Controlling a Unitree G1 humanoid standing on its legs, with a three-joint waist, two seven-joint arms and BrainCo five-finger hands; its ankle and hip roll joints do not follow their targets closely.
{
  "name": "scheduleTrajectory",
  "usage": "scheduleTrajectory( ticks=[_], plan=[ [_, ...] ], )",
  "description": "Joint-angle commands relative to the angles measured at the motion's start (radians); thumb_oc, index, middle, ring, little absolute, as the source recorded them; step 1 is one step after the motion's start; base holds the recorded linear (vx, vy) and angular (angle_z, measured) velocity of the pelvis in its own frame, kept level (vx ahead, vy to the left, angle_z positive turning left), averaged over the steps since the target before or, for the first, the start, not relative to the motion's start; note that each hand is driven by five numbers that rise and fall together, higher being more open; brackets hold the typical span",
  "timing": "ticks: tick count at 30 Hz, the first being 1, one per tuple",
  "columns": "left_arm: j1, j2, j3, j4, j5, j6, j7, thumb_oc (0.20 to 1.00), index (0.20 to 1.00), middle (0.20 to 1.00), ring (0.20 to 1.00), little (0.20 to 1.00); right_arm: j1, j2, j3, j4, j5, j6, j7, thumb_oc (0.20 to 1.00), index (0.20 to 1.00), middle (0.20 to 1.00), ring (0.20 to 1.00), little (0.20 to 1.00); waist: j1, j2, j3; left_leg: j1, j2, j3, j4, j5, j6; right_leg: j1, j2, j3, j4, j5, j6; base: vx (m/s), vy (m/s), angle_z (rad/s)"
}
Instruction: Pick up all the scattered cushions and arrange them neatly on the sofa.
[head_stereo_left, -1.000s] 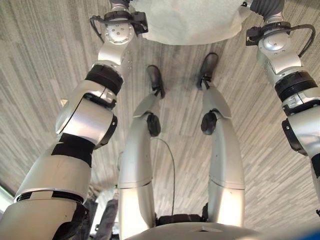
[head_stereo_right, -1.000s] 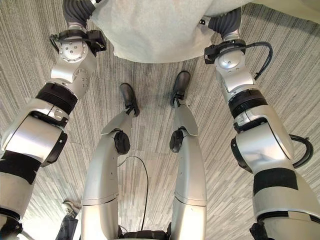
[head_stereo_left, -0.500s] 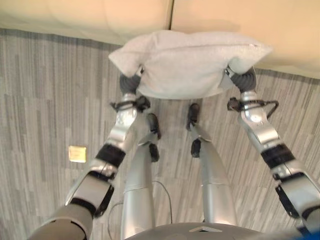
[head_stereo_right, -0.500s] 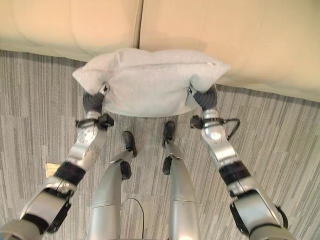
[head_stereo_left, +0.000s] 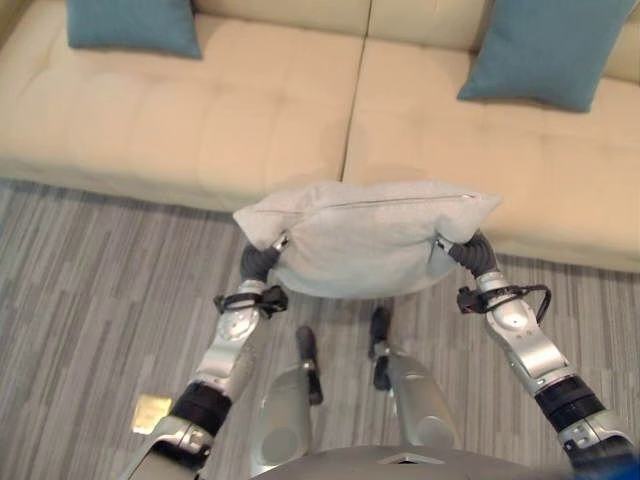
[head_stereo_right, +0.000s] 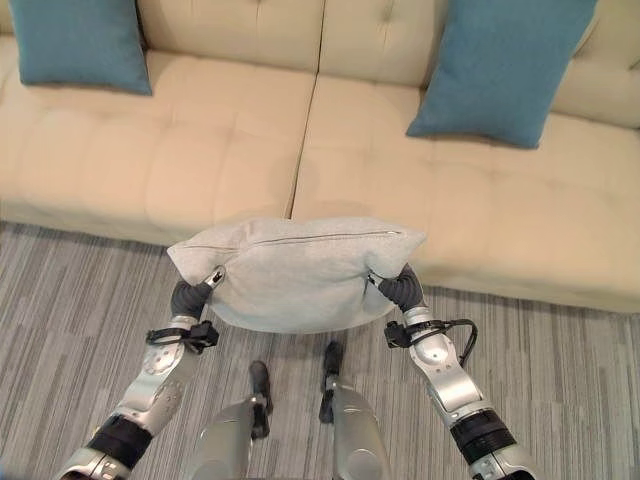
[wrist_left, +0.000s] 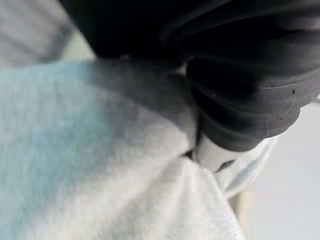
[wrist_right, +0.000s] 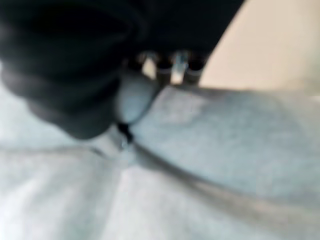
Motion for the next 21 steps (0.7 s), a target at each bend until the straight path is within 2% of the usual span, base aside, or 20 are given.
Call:
scheduleTrajectory(
  ticks=[1,4,9,11,12,13,15,16,18,19,21],
  plan=[
    [-0.029,-0.003,0.012,-0.107,0.052,-0.061,-0.069,0.2,0.2,0.2,0.2,0.2,-0.039,0.008,-0.033,-0.092,0.017,-0.087,0.031,0.2,0.2,0.2,0.2,0.2,0.003,0.012,-0.081,0.009,0.065,-0.022,-0.057,0.115,-0.09,0.062,-0.035,0.003,0.044,-0.041,0.122,0.1,0.027,0.02],
    [0.029,0.03,0.047,-0.136,0.079,-0.056,-0.096,0.2,0.2,0.2,0.2,0.2,0.001,-0.001,-0.057,-0.097,0.029,-0.083,0.06,0.2,0.2,0.2,0.2,0.2,0.008,0.011,-0.113,0.067,0.059,-0.018,-0.066,0.099,-0.085,0.13,-0.04,0.002,0.01,-0.044,0.128,0.14,0.059,0.0],
    [0.11,0.02,0.086,-0.152,0.071,-0.036,-0.118,0.2,0.2,0.2,0.2,0.2,0.035,-0.014,-0.085,-0.094,0.021,-0.062,0.082,0.2,0.2,0.2,0.2,0.2,0.023,0.004,-0.161,0.164,0.031,-0.006,-0.074,0.045,-0.064,0.221,-0.055,0.013,-0.024,-0.03,0.151,0.17,0.132,-0.07],
    [0.123,0.004,0.094,-0.163,0.061,-0.03,-0.121,0.2,0.2,0.2,0.2,0.2,0.043,-0.009,-0.08,-0.077,0.004,-0.049,0.092,0.2,0.2,0.2,0.2,0.2,0.029,0.004,-0.165,0.205,0.004,-0.004,-0.067,0.008,-0.037,0.229,-0.08,0.029,0.026,-0.014,0.173,0.13,0.209,-0.21],
    [0.123,0.003,0.094,-0.163,0.061,-0.03,-0.121,0.2,0.2,0.2,0.2,0.2,0.043,-0.009,-0.08,-0.077,0.004,-0.049,0.092,0.2,0.2,0.2,0.2,0.2,0.03,0.003,-0.163,0.207,0.003,-0.002,-0.068,0.008,-0.037,0.228,-0.081,0.031,0.029,-0.015,0.174,0.04,0.122,-0.14],
    [0.122,-0.002,0.089,-0.165,0.062,-0.028,-0.121,0.2,0.2,0.2,0.2,0.2,0.043,-0.009,-0.075,-0.071,-0.01,-0.046,0.093,0.2,0.2,0.2,0.2,0.2,0.031,0.003,-0.159,0.217,-0.008,-0.004,-0.067,0.005,-0.028,0.218,-0.089,0.043,0.069,0.011,0.187,0.02,0.145,-0.13],
    [0.117,-0.009,0.078,-0.164,0.052,-0.025,-0.116,0.2,0.2,0.2,0.2,0.2,0.042,-0.002,-0.061,-0.068,-0.02,-0.041,0.094,0.2,0.2,0.2,0.2,0.2,0.024,0.011,-0.15,0.253,-0.028,-0.005,-0.099,0.001,0.005,0.179,-0.097,0.082,0.21,0.066,0.2,0.04,0.208,-0.2],
    [0.117,-0.009,0.078,-0.164,0.052,-0.025,-0.115,0.2,0.2,0.2,0.2,0.2,0.041,-0.002,-0.061,-0.068,-0.02,-0.041,0.093,0.2,0.2,0.2,0.2,0.2,0.025,0.01,-0.15,0.254,-0.029,-0.004,-0.1,0.002,0.005,0.177,-0.098,0.084,0.214,0.064,0.201,0.04,0.145,-0.16],
    [0.113,-0.007,0.074,-0.164,0.061,-0.022,-0.116,0.2,0.2,0.2,0.2,0.2,0.041,0.006,-0.05,-0.062,-0.027,-0.04,0.095,0.2,0.2,0.2,0.2,0.2,0.02,0.02,-0.146,0.274,-0.033,-0.005,-0.118,-0.003,0.016,0.138,-0.08,0.106,0.275,0.05,0.192,0.07,0.091,-0.05],
    [0.106,-0.014,0.068,-0.159,0.066,-0.024,-0.116,0.2,0.2,0.2,0.2,0.2,0.038,0.002,-0.04,-0.063,-0.031,-0.039,0.101,0.2,0.2,0.2,0.2,0.2,0.013,0.02,-0.15,0.286,-0.041,-0.009,-0.132,-0.005,0.013,0.117,-0.044,0.117,0.229,0.019,0.176,0.09,0.058,-0.03],
    [0.103,-0.018,0.068,-0.156,0.068,-0.025,-0.115,0.2,0.2,0.2,0.2,0.2,0.033,-0.002,-0.038,-0.059,-0.031,-0.04,0.103,0.2,0.2,0.2,0.2,0.2,0.009,0.022,-0.151,0.293,-0.043,-0.01,-0.139,-0.007,0.011,0.116,-0.025,0.112,0.194,-0.001,0.166,0.09,0.011,-0.01]
  ],
)
